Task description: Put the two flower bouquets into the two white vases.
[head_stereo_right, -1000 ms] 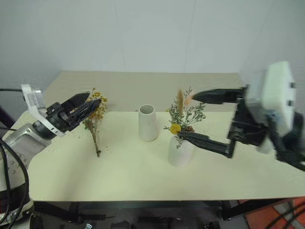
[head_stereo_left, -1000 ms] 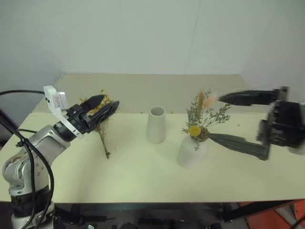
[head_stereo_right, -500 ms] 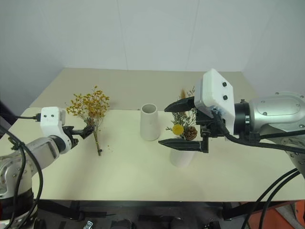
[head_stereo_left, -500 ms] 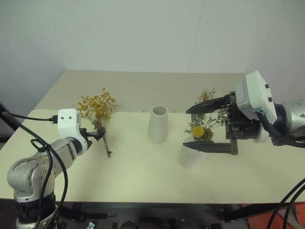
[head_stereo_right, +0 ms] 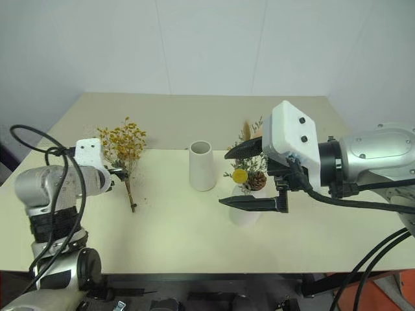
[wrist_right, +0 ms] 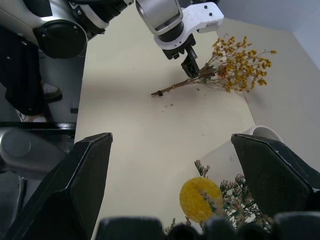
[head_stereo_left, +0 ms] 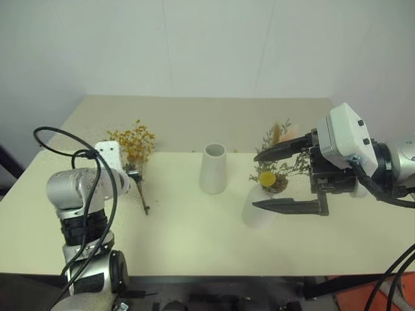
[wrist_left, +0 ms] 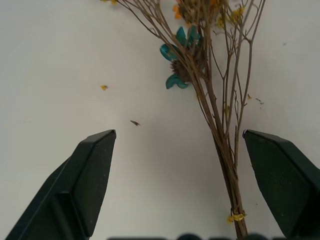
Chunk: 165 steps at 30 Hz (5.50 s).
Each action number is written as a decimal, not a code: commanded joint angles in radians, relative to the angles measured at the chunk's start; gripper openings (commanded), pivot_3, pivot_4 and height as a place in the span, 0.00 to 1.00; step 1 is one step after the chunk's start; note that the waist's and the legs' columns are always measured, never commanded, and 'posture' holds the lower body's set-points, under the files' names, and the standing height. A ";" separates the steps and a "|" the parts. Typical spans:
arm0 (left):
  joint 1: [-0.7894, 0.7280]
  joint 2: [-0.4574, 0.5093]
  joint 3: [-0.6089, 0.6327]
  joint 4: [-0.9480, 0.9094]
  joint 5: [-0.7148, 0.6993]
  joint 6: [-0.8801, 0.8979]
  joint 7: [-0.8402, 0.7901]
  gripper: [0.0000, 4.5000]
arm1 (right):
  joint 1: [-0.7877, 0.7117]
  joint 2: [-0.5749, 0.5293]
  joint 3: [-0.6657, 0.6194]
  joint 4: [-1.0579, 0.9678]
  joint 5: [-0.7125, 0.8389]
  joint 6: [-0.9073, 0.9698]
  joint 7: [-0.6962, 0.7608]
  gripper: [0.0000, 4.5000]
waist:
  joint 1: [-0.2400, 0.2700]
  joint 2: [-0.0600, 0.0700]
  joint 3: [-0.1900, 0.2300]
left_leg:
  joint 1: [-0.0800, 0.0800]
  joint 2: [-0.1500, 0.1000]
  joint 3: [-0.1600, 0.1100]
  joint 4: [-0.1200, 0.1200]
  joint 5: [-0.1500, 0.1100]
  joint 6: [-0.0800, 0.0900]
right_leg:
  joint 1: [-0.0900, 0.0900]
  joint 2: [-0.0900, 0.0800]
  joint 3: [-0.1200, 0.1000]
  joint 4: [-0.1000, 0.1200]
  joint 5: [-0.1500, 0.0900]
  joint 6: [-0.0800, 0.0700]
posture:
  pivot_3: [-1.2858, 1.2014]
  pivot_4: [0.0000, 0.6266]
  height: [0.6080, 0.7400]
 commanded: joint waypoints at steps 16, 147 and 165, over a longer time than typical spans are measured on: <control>-0.107 -0.089 -0.071 0.355 0.212 -0.326 -0.060 0.86 | -0.005 -0.027 -0.086 -0.018 -0.012 0.025 0.010 1.00 | -0.003 0.000 0.000 | -0.001 -0.001 0.000 0.000 0.000 0.000 | -0.001 -0.002 0.000 0.000 0.001 0.001 | 0.52 0.24 1.00; -0.056 -0.021 -0.141 0.582 -0.126 -1.538 -1.619 0.99 | -0.580 0.279 0.222 0.157 -0.194 0.745 -0.230 1.00 | -0.018 0.001 0.000 | -0.008 -0.006 -0.001 0.001 0.001 -0.001 | -0.007 -0.008 -0.002 0.001 0.002 0.004 | 0.52 0.24 1.00; 0.216 0.138 0.048 0.114 -0.462 -1.176 -1.306 0.99 | -0.530 0.310 -0.192 0.166 -0.064 0.802 -0.248 1.00 | -0.010 0.001 0.000 | -0.007 -0.006 -0.001 0.000 0.001 -0.001 | -0.005 -0.008 -0.003 0.001 0.002 0.004 | 0.52 0.24 1.00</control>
